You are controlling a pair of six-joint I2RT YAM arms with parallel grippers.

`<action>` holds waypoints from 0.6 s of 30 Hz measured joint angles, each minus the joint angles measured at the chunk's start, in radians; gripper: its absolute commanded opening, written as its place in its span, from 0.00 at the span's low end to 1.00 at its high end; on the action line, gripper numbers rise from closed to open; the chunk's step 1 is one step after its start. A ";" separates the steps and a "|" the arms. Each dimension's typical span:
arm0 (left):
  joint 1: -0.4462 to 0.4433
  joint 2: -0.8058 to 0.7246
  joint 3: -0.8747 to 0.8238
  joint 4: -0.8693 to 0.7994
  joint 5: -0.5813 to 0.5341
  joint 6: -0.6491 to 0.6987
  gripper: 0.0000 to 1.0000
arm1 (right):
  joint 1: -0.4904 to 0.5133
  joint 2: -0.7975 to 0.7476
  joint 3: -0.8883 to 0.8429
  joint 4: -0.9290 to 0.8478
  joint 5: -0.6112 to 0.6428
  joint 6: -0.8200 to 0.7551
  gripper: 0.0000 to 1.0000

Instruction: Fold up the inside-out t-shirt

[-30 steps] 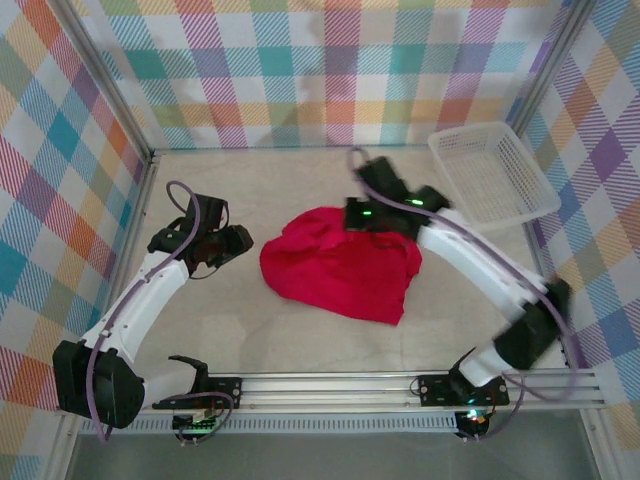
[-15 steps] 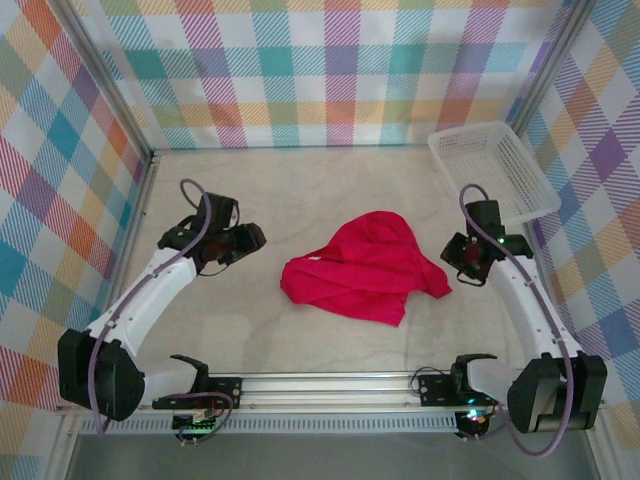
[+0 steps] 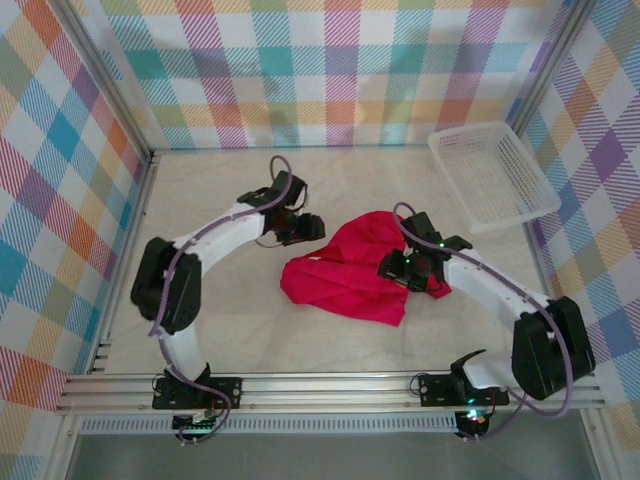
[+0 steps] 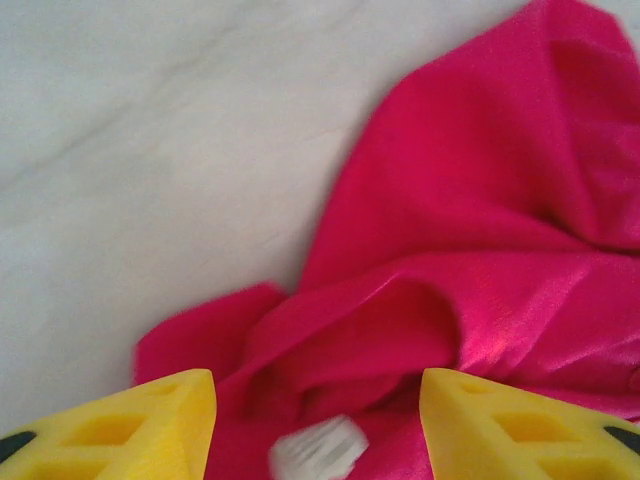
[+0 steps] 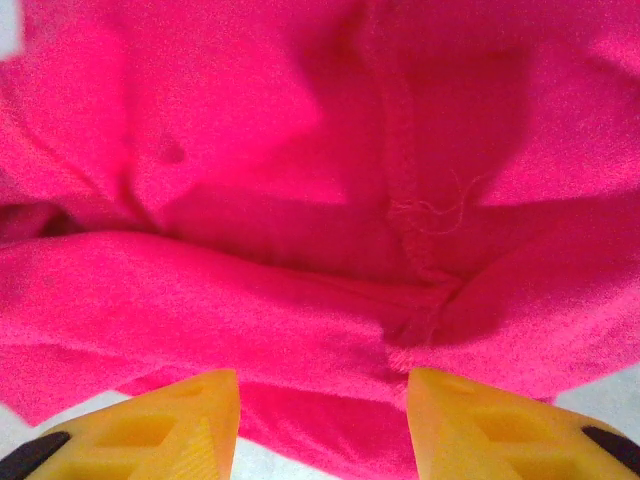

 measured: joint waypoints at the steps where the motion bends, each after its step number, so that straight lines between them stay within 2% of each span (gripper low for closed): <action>1: -0.010 0.041 0.040 0.003 0.013 0.012 0.54 | 0.000 0.016 -0.002 0.002 0.000 0.003 0.48; 9: -0.071 0.237 0.151 0.009 0.081 0.045 0.48 | 0.000 0.032 -0.003 0.018 0.005 0.002 0.49; 11: -0.073 0.265 0.151 0.010 0.097 0.040 0.35 | 0.000 0.034 -0.003 0.020 0.005 0.002 0.51; 13: -0.076 0.283 0.151 0.016 0.111 0.028 0.14 | 0.000 0.049 -0.003 0.029 0.009 0.001 0.55; 15: -0.076 0.288 0.151 0.018 0.119 0.018 0.00 | 0.000 0.080 0.002 0.036 0.012 -0.002 0.56; 18: -0.076 0.288 0.163 0.005 0.114 0.005 0.00 | 0.000 0.149 0.020 0.041 0.021 -0.005 0.55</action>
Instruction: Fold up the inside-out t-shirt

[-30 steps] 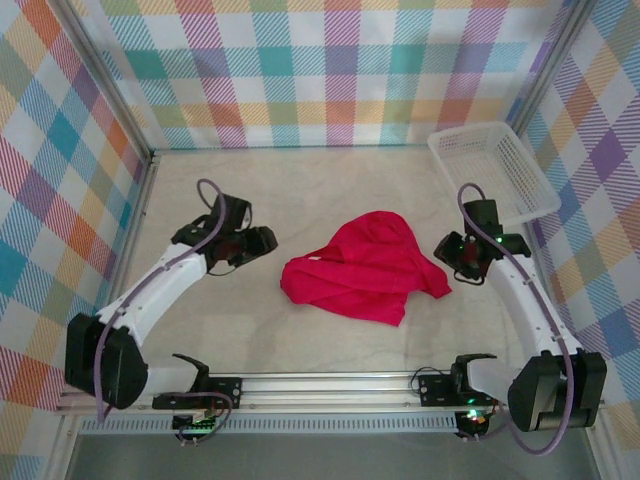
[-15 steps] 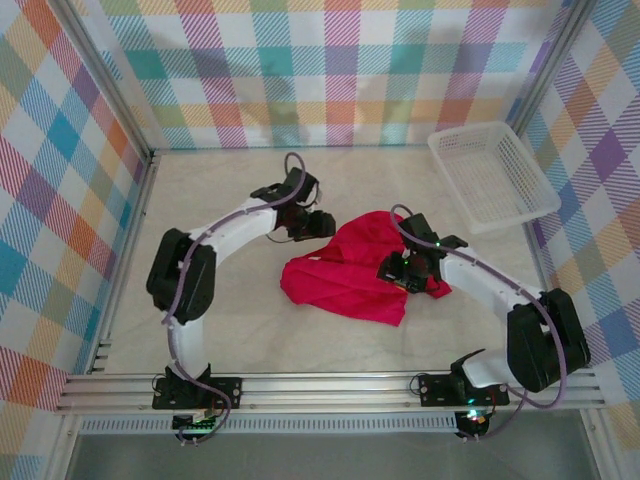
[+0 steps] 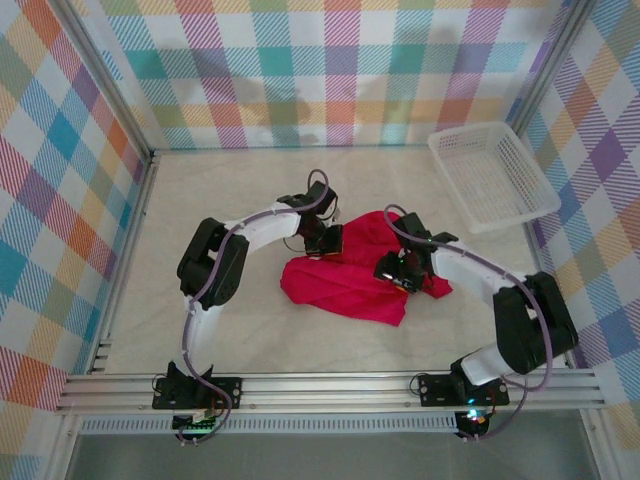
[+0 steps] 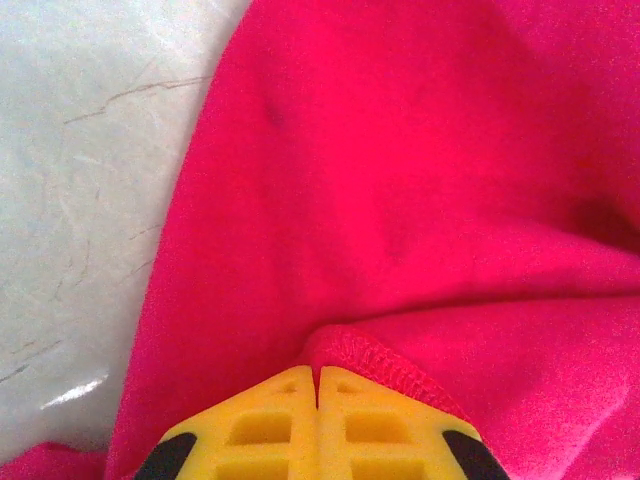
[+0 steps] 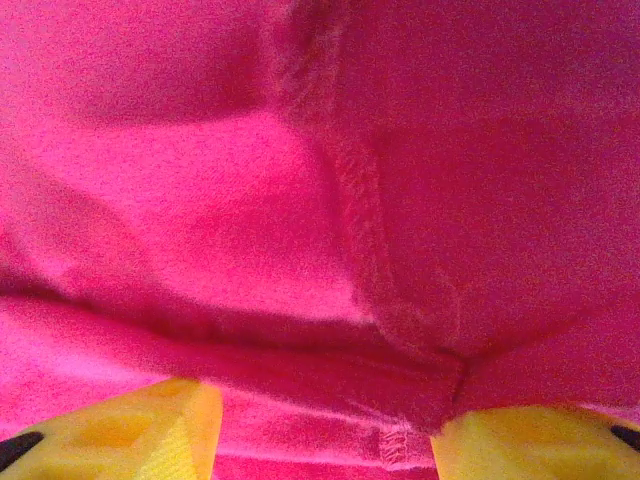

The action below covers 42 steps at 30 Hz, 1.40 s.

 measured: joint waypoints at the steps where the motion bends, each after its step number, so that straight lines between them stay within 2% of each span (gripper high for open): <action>1: 0.000 0.000 0.008 -0.009 -0.010 -0.001 0.00 | 0.000 0.026 0.009 0.000 0.007 -0.004 0.52; 2: 0.000 -0.002 0.017 -0.022 -0.023 -0.002 0.00 | 0.000 0.047 0.019 -0.001 0.013 -0.009 0.46; 5: 0.000 -0.035 0.033 -0.070 -0.087 -0.002 0.00 | 0.000 0.108 0.064 -0.013 0.041 -0.030 0.17; 7: 0.003 -0.091 0.034 -0.111 -0.143 -0.004 0.00 | 0.000 0.121 0.101 -0.030 0.057 -0.044 0.03; 8: 0.005 -0.121 0.034 -0.127 -0.168 -0.005 0.00 | 0.000 0.120 0.116 -0.037 0.060 -0.051 0.00; 16: 0.047 -0.423 0.053 -0.224 -0.359 0.000 0.00 | 0.000 0.000 0.240 -0.097 0.051 -0.107 0.00; 18: 0.072 -0.446 0.050 -0.238 -0.381 0.004 0.00 | 0.000 -0.030 0.257 -0.095 0.014 -0.120 0.08; 19: 0.087 -0.449 0.043 -0.240 -0.390 0.007 0.00 | 0.000 -0.041 0.264 -0.092 -0.013 -0.126 0.18; 20: 0.103 -0.449 0.032 -0.246 -0.397 0.010 0.00 | 0.000 -0.047 0.268 -0.092 -0.037 -0.131 0.36; 21: 0.115 -0.446 0.022 -0.252 -0.406 0.013 0.05 | 0.000 -0.048 0.269 -0.092 -0.049 -0.134 0.42; 23: 0.143 -0.430 0.003 -0.282 -0.430 0.018 0.24 | 0.000 -0.047 0.265 -0.100 -0.061 -0.146 0.50; 25: 0.156 -0.406 -0.003 -0.303 -0.451 0.024 0.36 | -0.001 -0.047 0.258 -0.113 -0.054 -0.152 0.58; 28: 0.153 -0.374 -0.008 -0.317 -0.468 0.024 0.47 | -0.013 -0.047 0.241 -0.126 -0.035 -0.151 0.60; 32: 0.093 -0.354 -0.006 -0.312 -0.458 0.043 0.53 | -0.069 -0.047 0.190 -0.135 0.010 -0.138 0.60; 38: 0.001 -0.256 0.017 -0.252 -0.317 0.045 0.59 | -0.165 -0.047 0.106 -0.143 0.036 -0.120 0.60; 42: -0.014 -0.168 0.022 -0.201 -0.234 0.036 0.60 | -0.175 -0.048 0.087 -0.142 0.033 -0.120 0.59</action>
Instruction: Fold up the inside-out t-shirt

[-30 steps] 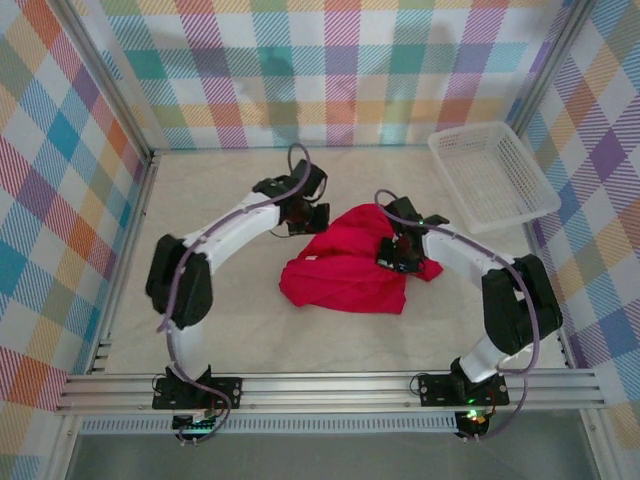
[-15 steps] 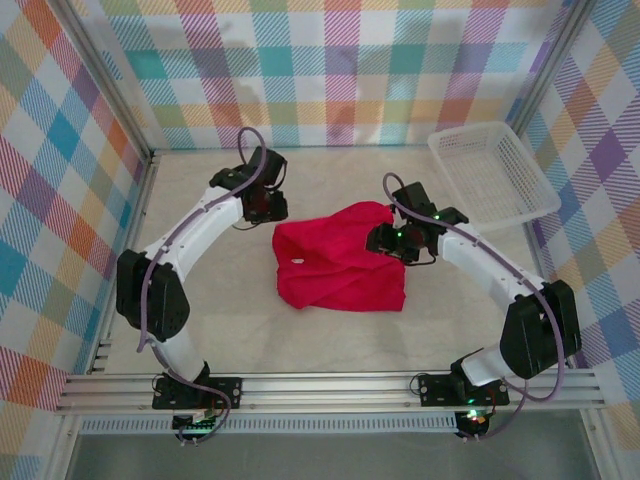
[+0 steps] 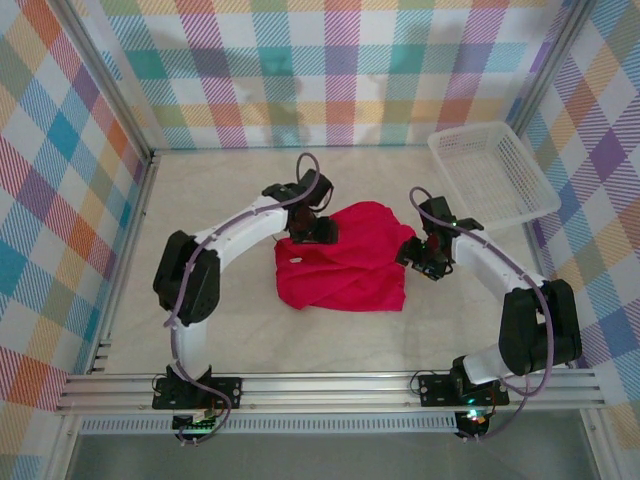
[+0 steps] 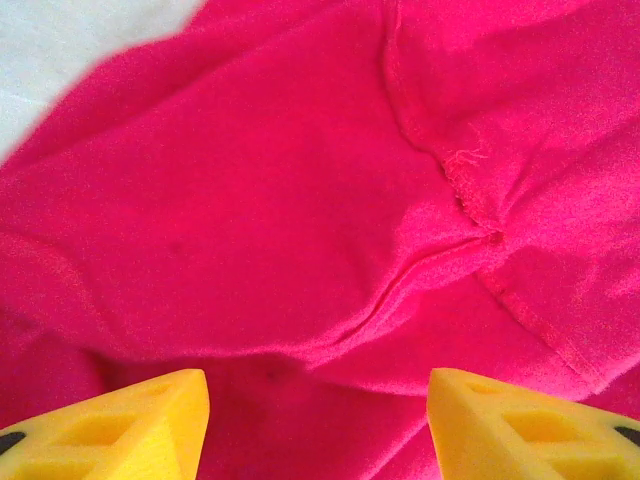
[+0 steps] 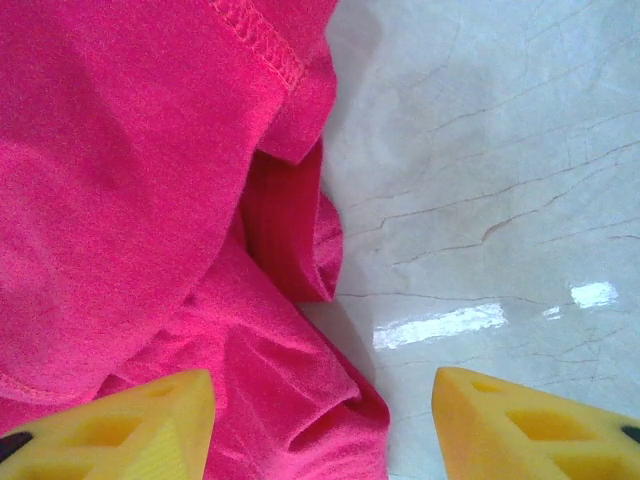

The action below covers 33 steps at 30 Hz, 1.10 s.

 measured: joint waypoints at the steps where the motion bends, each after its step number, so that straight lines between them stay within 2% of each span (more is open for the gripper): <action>1: -0.001 0.027 0.008 0.005 0.019 -0.004 0.60 | 0.000 0.000 -0.006 0.004 -0.005 0.000 0.59; 7: -0.001 0.139 0.066 0.055 0.091 -0.038 0.54 | 0.000 0.021 -0.045 0.030 -0.043 0.000 0.57; 9: -0.001 0.158 0.076 0.062 0.106 -0.053 0.41 | 0.000 0.051 -0.048 0.042 -0.058 0.000 0.56; 12: -0.001 0.174 0.079 0.073 0.112 -0.060 0.03 | 0.000 0.100 -0.053 0.060 -0.073 -0.001 0.55; 13: -0.001 0.176 0.083 0.067 0.111 -0.058 0.00 | 0.000 0.116 -0.053 0.065 -0.077 -0.001 0.54; 16: 0.000 0.177 0.122 0.025 0.090 -0.045 0.00 | 0.000 0.147 -0.047 0.071 -0.076 -0.002 0.51; 19: 0.008 0.148 0.145 -0.011 0.042 -0.034 0.00 | 0.000 0.163 -0.018 0.064 -0.071 -0.010 0.38; 21: 0.024 0.095 0.127 -0.029 0.018 -0.027 0.00 | 0.000 0.165 0.008 0.059 -0.064 -0.012 0.29; 24: 0.064 -0.044 0.060 -0.037 -0.011 -0.022 0.00 | -0.003 0.165 0.044 0.056 -0.045 -0.014 0.26; 30: 0.127 -0.244 -0.039 -0.033 -0.058 -0.023 0.00 | -0.020 0.202 0.084 0.063 -0.019 -0.020 0.31; 33: 0.138 -0.257 -0.092 -0.034 -0.074 -0.023 0.00 | -0.022 0.241 0.103 0.072 -0.011 -0.025 0.46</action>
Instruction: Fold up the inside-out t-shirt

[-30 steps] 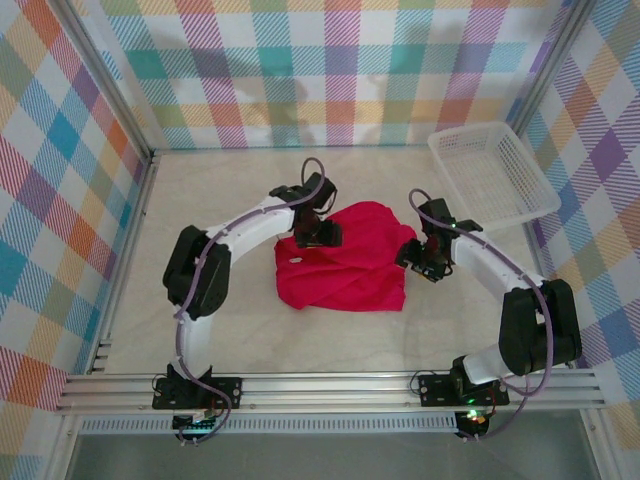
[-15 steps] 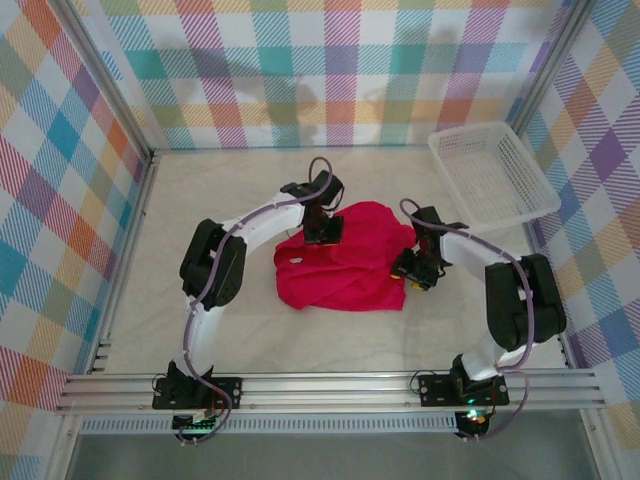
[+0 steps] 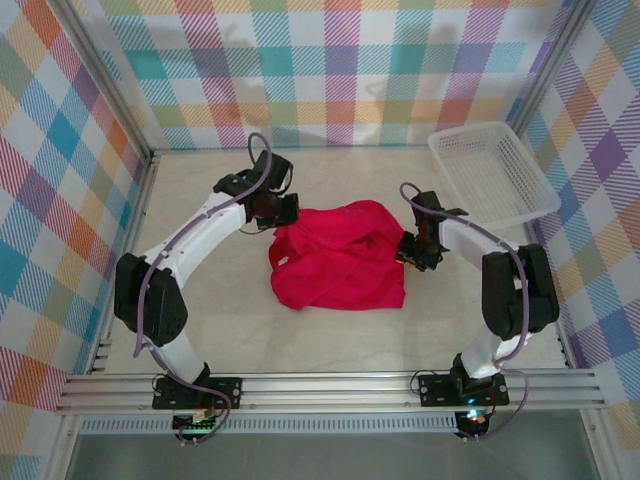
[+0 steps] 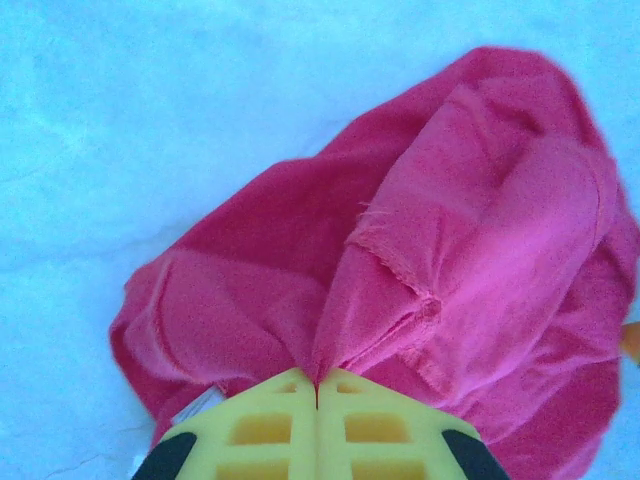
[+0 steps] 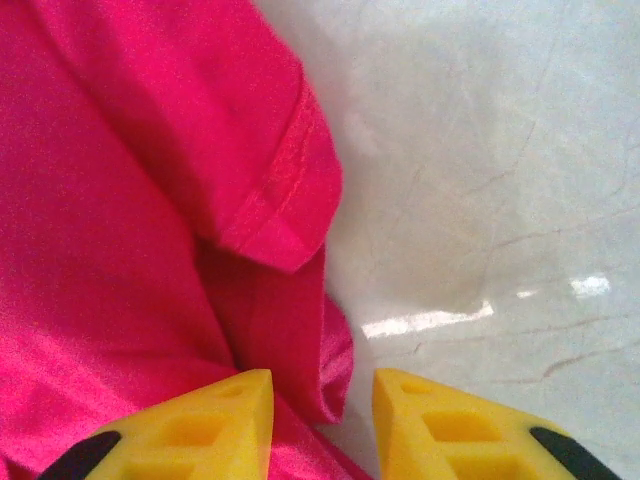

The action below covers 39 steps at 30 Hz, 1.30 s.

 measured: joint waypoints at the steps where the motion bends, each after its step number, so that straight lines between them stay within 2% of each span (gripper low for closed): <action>1: 0.002 0.000 -0.021 0.000 -0.004 0.000 0.00 | 0.000 0.015 0.013 0.000 0.000 -0.003 0.50; 4: 0.008 0.000 -0.076 -0.006 -0.006 0.000 0.00 | 0.000 0.072 0.073 0.004 0.001 -0.010 0.53; 7: 0.014 0.000 -0.097 -0.016 -0.007 0.000 0.00 | 0.000 0.151 0.154 0.009 0.008 -0.015 0.50; 9: 0.018 -0.003 -0.100 -0.019 -0.010 0.000 0.00 | 0.000 0.201 0.200 0.011 0.013 -0.023 0.37; 11: 0.026 -0.009 -0.100 -0.026 -0.014 0.000 0.00 | 0.000 0.253 0.243 0.012 0.014 -0.035 0.16; 13: 0.036 -0.020 -0.101 -0.028 -0.016 0.001 0.00 | 0.000 0.280 0.271 -0.006 0.024 -0.039 0.00; 21: 0.151 -0.138 -0.101 -0.053 -0.019 0.004 0.00 | -0.007 0.237 0.357 -0.044 0.048 -0.065 0.00; 28: 0.269 -0.301 -0.053 -0.082 -0.060 0.004 0.00 | -0.007 -0.070 0.379 -0.088 0.102 -0.082 0.00; 33: 0.288 -0.395 -0.022 -0.080 -0.085 0.004 0.00 | -0.007 -0.235 0.392 -0.091 0.116 -0.079 0.00; 39: 0.296 -0.389 -0.018 -0.089 -0.093 0.004 0.00 | -0.007 -0.292 0.393 -0.131 0.131 -0.077 0.00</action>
